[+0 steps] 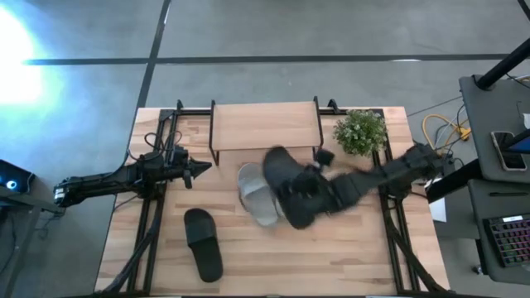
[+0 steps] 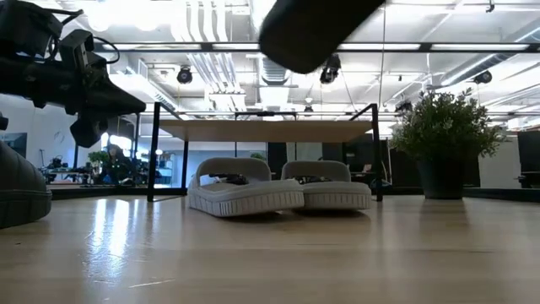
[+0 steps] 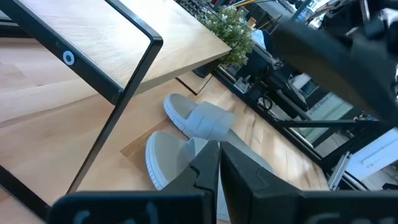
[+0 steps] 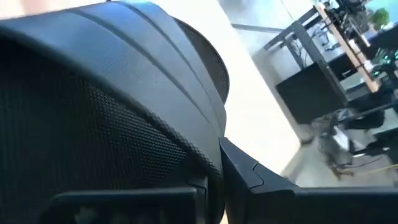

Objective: Pick and place slides into the shelf
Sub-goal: Put the top black slipper on the shelf

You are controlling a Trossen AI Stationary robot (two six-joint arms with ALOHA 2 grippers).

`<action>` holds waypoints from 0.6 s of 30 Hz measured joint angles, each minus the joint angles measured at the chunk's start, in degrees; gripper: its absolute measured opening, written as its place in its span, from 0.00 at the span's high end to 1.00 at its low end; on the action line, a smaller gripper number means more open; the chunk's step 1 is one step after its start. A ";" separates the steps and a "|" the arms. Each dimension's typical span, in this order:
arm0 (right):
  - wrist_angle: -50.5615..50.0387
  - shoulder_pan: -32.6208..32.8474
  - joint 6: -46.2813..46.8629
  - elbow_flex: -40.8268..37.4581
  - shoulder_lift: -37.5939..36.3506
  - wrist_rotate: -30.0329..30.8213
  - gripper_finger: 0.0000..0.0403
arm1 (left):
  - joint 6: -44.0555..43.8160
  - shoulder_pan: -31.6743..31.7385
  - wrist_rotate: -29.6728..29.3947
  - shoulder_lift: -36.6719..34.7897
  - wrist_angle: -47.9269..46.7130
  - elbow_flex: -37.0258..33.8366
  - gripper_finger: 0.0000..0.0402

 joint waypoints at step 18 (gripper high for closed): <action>18.36 -28.98 -30.21 18.59 19.39 -3.78 0.97 | 0.00 0.00 0.00 0.00 0.13 -0.24 1.00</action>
